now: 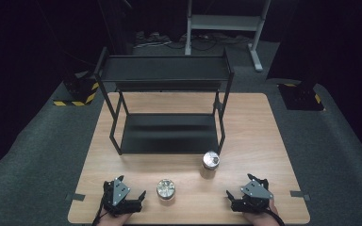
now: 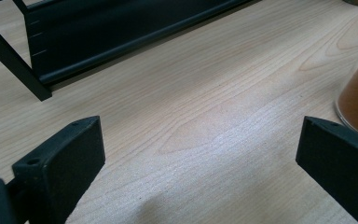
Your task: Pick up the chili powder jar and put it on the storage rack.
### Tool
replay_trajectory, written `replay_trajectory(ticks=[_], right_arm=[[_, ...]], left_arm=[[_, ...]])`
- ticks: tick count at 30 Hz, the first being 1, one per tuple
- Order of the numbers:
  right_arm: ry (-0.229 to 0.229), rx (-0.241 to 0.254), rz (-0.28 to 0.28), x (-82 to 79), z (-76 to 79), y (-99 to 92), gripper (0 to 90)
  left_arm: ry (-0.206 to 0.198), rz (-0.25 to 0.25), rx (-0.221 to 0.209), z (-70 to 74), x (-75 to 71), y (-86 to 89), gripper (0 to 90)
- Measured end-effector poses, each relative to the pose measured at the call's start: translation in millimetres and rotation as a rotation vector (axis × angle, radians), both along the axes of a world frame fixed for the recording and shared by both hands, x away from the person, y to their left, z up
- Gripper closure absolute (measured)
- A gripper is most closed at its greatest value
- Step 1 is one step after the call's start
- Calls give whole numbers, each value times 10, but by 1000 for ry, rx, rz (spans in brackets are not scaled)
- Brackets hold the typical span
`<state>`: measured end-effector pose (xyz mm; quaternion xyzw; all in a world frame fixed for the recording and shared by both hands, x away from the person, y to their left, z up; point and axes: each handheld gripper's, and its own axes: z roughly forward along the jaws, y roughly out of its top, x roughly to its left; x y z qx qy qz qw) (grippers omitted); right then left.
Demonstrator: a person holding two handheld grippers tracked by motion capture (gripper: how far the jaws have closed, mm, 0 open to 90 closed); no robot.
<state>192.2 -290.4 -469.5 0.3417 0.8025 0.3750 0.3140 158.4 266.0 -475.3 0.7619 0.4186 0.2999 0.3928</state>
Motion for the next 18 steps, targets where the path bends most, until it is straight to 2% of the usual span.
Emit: replay_trajectory(ticks=[7,11,14,17,18], right_arm=[[-2,-4,3,-3,0,4,3],[0,-9,4,0,4,9,3],[-2,-7,4,-3,1,7,3],[-2,-4,1,-5,0,5,3],[-3,-2,2,-3,-3,1,3]], left_arm=[[-5,-2,-18,2,-27,21,14],[-40,-11,-24,70,-107,18,14],[-51,-14,-25,96,-132,19,14],[-65,-21,-9,146,-172,4,14],[-71,-30,-18,169,-195,13,14]])
